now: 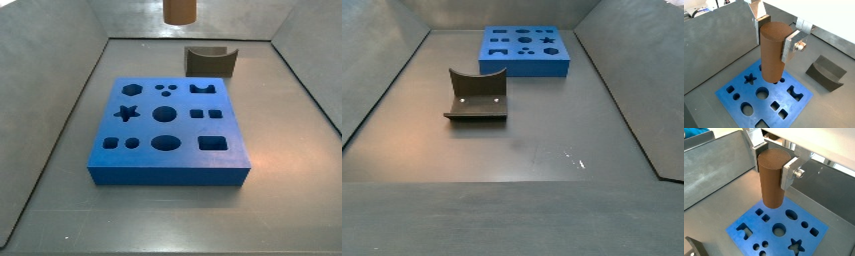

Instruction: Insert the round object.

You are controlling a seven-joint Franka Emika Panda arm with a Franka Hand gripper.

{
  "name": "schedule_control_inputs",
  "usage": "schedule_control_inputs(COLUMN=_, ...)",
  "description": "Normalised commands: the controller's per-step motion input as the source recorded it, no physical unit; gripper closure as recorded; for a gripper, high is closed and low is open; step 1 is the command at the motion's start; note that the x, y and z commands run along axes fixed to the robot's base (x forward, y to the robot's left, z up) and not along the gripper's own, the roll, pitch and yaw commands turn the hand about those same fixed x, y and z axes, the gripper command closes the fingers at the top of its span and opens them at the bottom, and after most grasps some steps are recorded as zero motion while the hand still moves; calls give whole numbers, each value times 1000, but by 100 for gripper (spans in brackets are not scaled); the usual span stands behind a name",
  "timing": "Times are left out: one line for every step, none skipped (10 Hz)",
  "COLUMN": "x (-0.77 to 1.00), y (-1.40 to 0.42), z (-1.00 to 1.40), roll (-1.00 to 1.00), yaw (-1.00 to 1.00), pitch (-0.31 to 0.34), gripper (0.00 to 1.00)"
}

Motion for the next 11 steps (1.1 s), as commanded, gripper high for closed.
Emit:
schedule_control_inputs(x=-183, y=0, z=-917, roll=210, yaw=0, pitch=-74, gripper=100)
schedule_control_inputs(x=-140, y=0, z=-966, roll=199, yaw=-83, pitch=-37, gripper=100)
schedule_control_inputs(x=0, y=0, z=-986, roll=191, yaw=-137, pitch=-24, gripper=100)
schedule_control_inputs(x=0, y=0, z=-1000, roll=161, yaw=-126, pitch=-9, gripper=100)
schedule_control_inputs(x=0, y=0, z=-1000, roll=23, yaw=-97, pitch=-33, gripper=100)
schedule_control_inputs(x=0, y=0, z=-1000, roll=97, yaw=-109, pitch=0, gripper=100)
schedule_control_inputs(x=223, y=-14, z=-800, roll=126, yaw=-157, pitch=59, gripper=100)
schedule_control_inputs(x=294, y=-20, z=-669, roll=126, yaw=-191, pitch=89, gripper=100)
schedule_control_inputs(x=243, y=-11, z=-543, roll=50, yaw=-163, pitch=43, gripper=100)
schedule_control_inputs(x=89, y=-57, z=-440, roll=91, yaw=-129, pitch=30, gripper=100)
schedule_control_inputs(x=-160, y=-100, z=-340, roll=157, yaw=-9, pitch=0, gripper=100)
